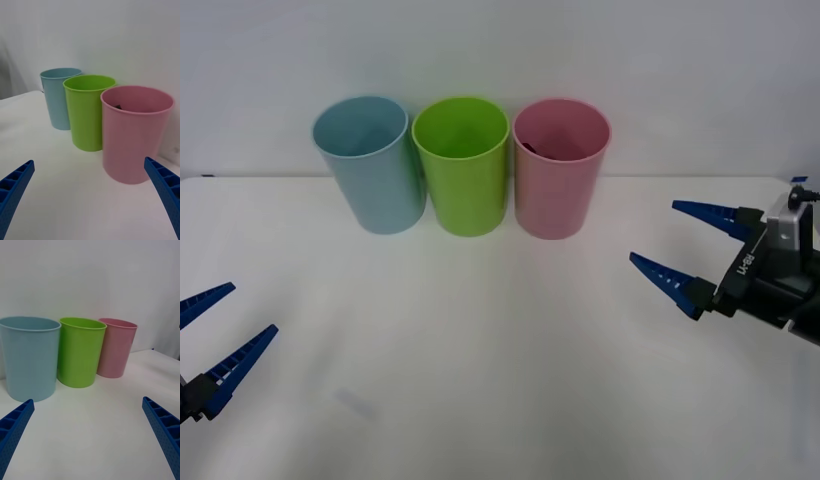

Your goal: Grasp the object on the table and drop it into the matching bin: aluminum can to the light blue bin, PET bottle to the pink bin.

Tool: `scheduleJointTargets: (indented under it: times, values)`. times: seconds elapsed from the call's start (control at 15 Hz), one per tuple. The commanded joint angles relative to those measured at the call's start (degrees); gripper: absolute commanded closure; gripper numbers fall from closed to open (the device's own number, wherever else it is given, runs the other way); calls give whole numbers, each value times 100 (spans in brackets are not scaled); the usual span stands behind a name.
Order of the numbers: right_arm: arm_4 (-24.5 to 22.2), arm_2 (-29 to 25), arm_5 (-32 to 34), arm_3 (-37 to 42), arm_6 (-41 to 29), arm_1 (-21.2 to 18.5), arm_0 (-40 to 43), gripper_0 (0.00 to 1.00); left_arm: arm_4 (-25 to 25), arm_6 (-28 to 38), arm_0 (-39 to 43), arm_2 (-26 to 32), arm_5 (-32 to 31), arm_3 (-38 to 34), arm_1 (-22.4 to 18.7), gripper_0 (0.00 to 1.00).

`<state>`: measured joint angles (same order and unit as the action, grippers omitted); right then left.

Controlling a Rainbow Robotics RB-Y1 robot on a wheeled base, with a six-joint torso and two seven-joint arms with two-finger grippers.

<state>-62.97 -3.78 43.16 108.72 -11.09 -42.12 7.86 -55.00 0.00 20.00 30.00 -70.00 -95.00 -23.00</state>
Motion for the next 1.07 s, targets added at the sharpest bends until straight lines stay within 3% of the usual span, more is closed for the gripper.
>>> scheduleJointTargets:
  times: [0.07, 0.53, 0.87, 1.07]
  values:
    - [215, -70, 123, 141, 256, 3, 541, 0, 0, 0, 0, 0, 0, 0, 0, 0]
    - [663, -299, 474, 150, 1486, 46, 1508, 0, 0, 0, 0, 0, 0, 0, 0, 0]
    - [347, -984, 2004, -272, 1653, 627, 1595, 0, 0, 0, 0, 0, 0, 0, 0, 0]
    - [311, -1133, 2663, -632, 1724, 776, 1543, 0, 0, 0, 0, 0, 0, 0, 0, 0]
